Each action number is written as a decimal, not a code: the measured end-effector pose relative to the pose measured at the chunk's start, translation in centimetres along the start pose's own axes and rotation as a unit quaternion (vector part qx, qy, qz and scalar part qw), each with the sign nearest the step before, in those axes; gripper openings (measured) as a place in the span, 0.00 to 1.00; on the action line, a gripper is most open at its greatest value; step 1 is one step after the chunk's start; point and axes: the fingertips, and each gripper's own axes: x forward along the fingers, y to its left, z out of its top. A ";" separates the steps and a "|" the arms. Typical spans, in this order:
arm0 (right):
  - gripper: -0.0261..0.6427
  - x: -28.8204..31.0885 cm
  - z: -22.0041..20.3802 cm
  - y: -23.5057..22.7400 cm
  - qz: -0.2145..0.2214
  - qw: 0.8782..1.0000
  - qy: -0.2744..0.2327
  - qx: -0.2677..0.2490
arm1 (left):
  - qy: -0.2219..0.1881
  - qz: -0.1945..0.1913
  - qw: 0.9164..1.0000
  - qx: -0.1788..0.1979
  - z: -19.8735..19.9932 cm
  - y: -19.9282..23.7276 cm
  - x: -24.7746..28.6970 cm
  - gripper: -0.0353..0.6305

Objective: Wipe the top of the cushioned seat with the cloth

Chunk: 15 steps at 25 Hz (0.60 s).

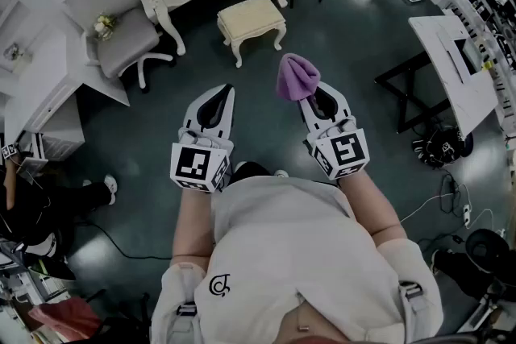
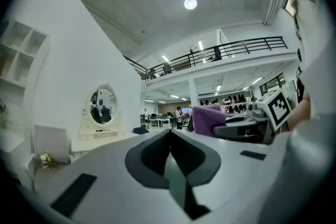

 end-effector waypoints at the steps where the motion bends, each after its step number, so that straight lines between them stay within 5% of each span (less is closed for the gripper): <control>1: 0.14 -0.1 -0.1 -0.1 0.000 1.000 0.000 0.001 | -0.001 0.000 1.000 0.000 0.0 -0.1 0.1 0.07; 15: 0.15 -1.5 -1.4 -3.9 0.002 1.000 0.003 0.026 | 0.007 -0.001 1.000 -0.001 -0.8 -2.7 2.6 0.07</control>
